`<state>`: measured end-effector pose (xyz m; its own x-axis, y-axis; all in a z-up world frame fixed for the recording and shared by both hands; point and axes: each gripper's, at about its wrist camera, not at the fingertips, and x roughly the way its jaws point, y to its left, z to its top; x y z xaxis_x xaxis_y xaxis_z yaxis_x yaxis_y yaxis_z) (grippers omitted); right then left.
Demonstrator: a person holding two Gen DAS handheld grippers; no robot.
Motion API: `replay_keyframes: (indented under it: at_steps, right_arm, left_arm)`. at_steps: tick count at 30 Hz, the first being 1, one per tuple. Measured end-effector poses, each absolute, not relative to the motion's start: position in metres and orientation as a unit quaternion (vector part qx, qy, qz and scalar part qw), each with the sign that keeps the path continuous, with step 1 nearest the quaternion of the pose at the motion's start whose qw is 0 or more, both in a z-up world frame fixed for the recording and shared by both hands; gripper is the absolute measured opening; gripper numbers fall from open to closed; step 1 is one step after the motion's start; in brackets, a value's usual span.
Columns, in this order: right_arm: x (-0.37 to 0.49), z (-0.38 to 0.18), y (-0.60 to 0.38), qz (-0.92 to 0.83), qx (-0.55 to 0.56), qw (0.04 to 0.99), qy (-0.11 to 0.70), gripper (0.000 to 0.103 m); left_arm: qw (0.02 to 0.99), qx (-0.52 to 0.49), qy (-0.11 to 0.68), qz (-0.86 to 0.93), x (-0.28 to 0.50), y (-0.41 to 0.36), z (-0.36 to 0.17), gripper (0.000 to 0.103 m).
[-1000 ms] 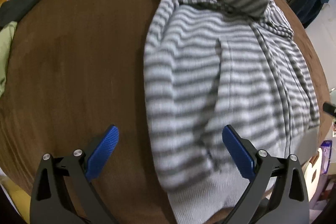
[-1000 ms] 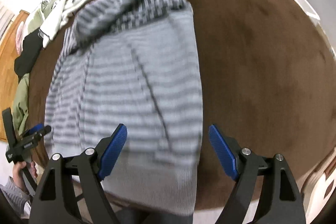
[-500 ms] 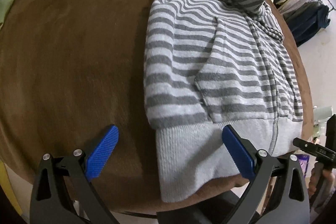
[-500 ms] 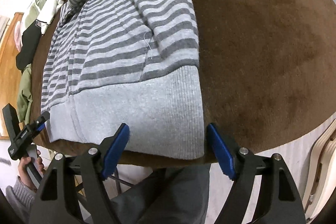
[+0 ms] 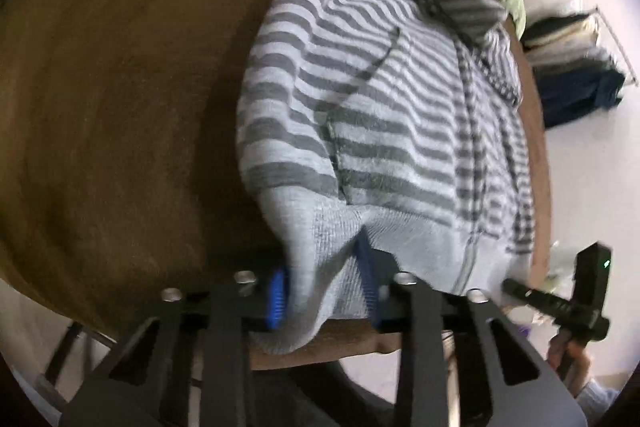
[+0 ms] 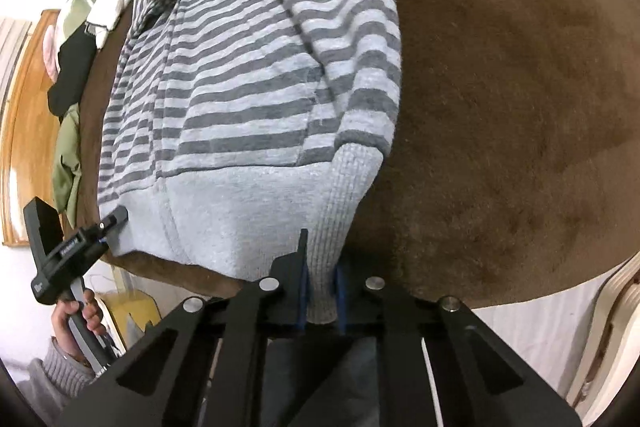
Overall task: Fold large clothes
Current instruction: 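Grasp the grey ribbed hem with both tools and lift it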
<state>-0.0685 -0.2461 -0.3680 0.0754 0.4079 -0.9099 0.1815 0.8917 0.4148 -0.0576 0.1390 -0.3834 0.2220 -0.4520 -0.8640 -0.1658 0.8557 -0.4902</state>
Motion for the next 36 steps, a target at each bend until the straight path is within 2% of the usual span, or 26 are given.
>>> replay_keyframes:
  at_steps: [2, 8, 13, 23, 36]
  right_arm:
    - [-0.067, -0.361, -0.245, 0.090, 0.210, 0.701, 0.676, 0.011]
    - [-0.063, -0.348, -0.240, 0.103, 0.181, 0.705, 0.678, 0.011]
    - [-0.060, -0.327, -0.238, 0.102, 0.180, 0.715, 0.668, 0.010]
    - [-0.029, -0.262, -0.242, 0.070, 0.167, 0.766, 0.617, 0.010]
    - [0.059, -0.165, -0.252, 0.013, 0.177, 0.851, 0.495, 0.010]
  left_arm:
    - [0.741, -0.259, 0.611, -0.098, -0.058, 0.141, -0.382, 0.018]
    - [0.742, -0.239, 0.616, -0.113, -0.050, 0.136, -0.373, 0.014]
    - [0.742, -0.220, 0.619, -0.135, -0.042, 0.136, -0.360, 0.013]
    - [0.768, -0.203, 0.579, -0.183, -0.010, 0.138, -0.297, 0.013]
    - [0.839, -0.197, 0.472, -0.186, 0.088, 0.140, -0.213, 0.013]
